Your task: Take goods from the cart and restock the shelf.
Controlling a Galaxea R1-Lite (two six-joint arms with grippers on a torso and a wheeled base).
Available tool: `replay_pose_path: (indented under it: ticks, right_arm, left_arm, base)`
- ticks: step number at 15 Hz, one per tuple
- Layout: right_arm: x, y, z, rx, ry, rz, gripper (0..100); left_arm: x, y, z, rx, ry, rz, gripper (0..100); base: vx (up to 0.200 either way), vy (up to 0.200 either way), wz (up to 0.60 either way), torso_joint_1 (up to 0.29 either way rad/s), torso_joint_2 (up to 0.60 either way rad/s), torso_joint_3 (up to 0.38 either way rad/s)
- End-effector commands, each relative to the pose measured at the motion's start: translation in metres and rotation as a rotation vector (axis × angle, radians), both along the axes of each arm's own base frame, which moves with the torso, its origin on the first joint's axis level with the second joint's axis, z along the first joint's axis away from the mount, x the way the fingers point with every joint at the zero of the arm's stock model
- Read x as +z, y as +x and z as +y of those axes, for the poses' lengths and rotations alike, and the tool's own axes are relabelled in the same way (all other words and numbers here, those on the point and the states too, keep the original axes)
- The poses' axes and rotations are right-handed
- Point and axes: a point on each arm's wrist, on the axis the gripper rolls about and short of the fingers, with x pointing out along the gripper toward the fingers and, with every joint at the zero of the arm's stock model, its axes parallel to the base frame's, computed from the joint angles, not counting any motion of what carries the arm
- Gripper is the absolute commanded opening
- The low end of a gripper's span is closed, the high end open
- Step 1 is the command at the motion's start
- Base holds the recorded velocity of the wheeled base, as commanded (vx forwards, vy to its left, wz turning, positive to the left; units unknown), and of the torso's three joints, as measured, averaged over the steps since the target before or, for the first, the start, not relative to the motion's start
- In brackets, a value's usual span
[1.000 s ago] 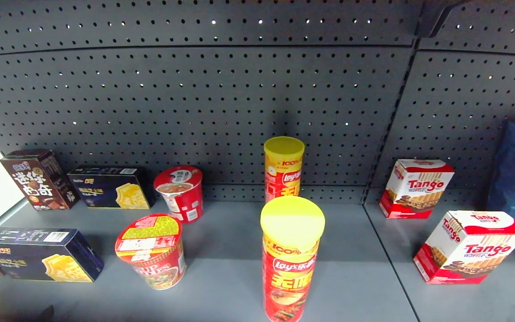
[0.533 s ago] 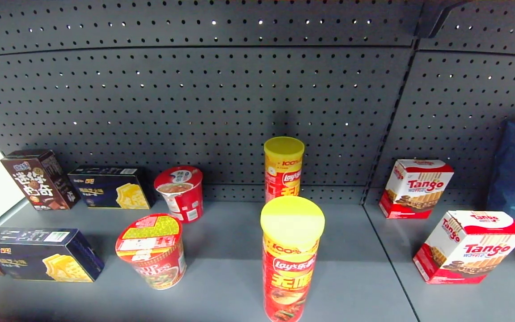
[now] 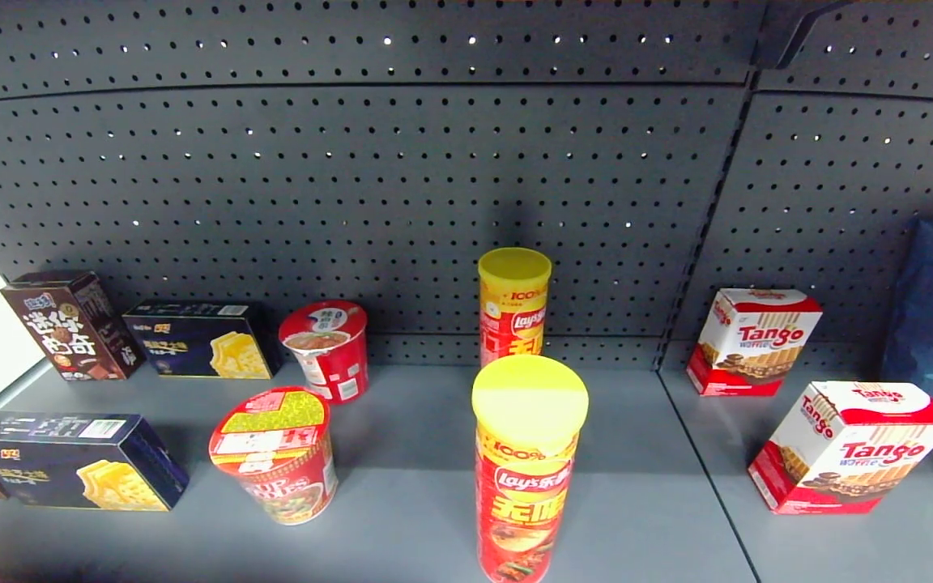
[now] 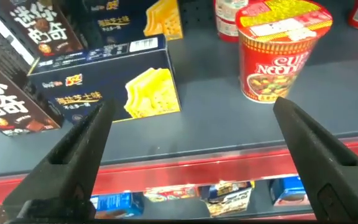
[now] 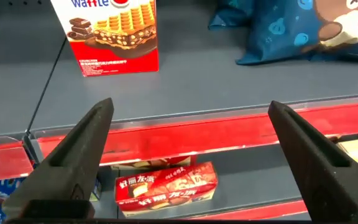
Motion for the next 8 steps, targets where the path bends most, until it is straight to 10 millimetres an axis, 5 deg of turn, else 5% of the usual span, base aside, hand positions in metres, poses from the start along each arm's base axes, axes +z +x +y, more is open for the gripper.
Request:
replay_pose_path:
  ticks: [1,8]
  right_arm:
    - [0.000,0.001,-0.001,0.044,0.001,0.013,100]
    - [-0.002,-0.006,-0.003,0.176,-0.002,-0.081,100]
  left_arm:
    - [0.000,0.001,0.000,0.017,-0.004,0.005,100]
    - [-0.023,-0.010,0.003,0.086,-0.046,0.003,100]
  base:
    - [0.000,0.000,0.00,0.000,0.00,0.000]
    - [0.000,0.000,0.00,0.000,0.00,0.000]
